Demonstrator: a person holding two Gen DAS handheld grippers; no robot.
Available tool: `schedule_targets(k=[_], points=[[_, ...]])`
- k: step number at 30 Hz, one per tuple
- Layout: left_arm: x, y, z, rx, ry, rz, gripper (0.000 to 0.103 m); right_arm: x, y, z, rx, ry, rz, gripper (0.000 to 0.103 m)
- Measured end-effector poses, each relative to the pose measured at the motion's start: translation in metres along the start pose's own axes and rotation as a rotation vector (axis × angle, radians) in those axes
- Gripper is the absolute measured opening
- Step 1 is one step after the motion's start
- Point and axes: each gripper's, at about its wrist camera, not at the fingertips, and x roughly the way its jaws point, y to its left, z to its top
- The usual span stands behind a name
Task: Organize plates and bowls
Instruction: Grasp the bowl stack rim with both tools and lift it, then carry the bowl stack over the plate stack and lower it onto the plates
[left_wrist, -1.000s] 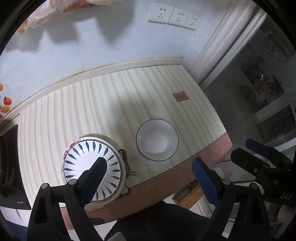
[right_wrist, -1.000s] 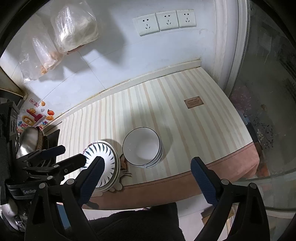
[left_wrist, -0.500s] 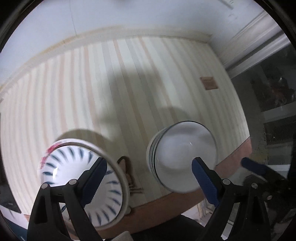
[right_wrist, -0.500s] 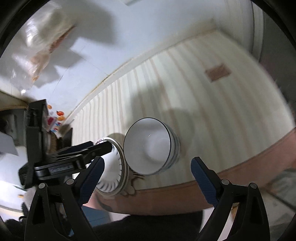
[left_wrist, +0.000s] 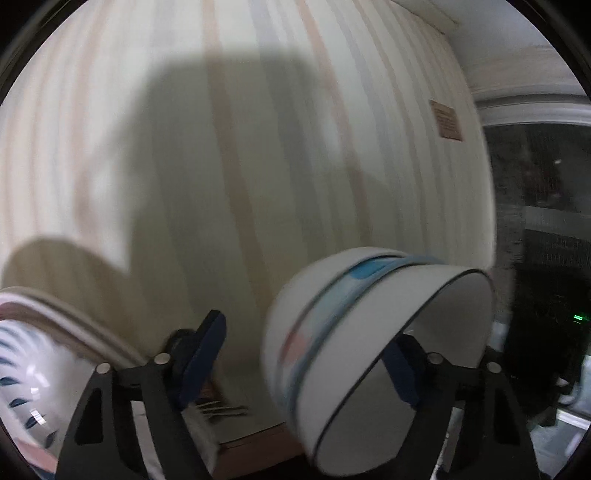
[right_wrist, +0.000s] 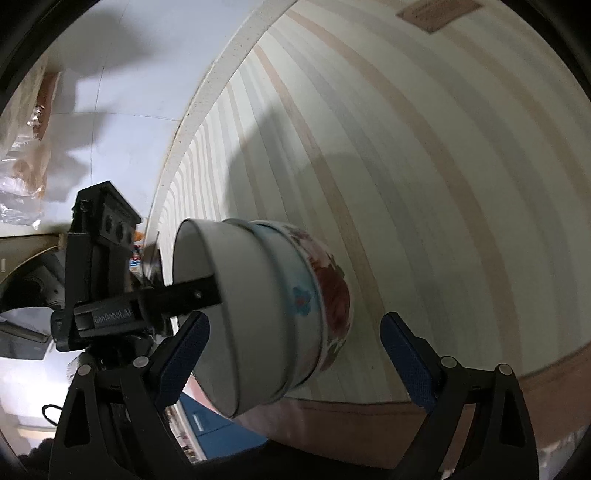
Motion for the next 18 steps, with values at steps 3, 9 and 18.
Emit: schedule_targets(k=[3,9,18], points=[[-0.001,-0.003,0.000,-0.001,0.000,-0.046,0.064,0.012,-0.007,0.004,0.025,0.034,0.008,0.069],[-0.005,-0.005,-0.003,-0.007,-0.018,-0.029,0.059,0.024,-0.006,0.007,0.018,0.039,-0.010,0.052],[-0.016,0.003,-0.014,-0.044,-0.032,-0.010,0.058,0.019,-0.006,0.008,0.020,0.050,-0.009,0.051]])
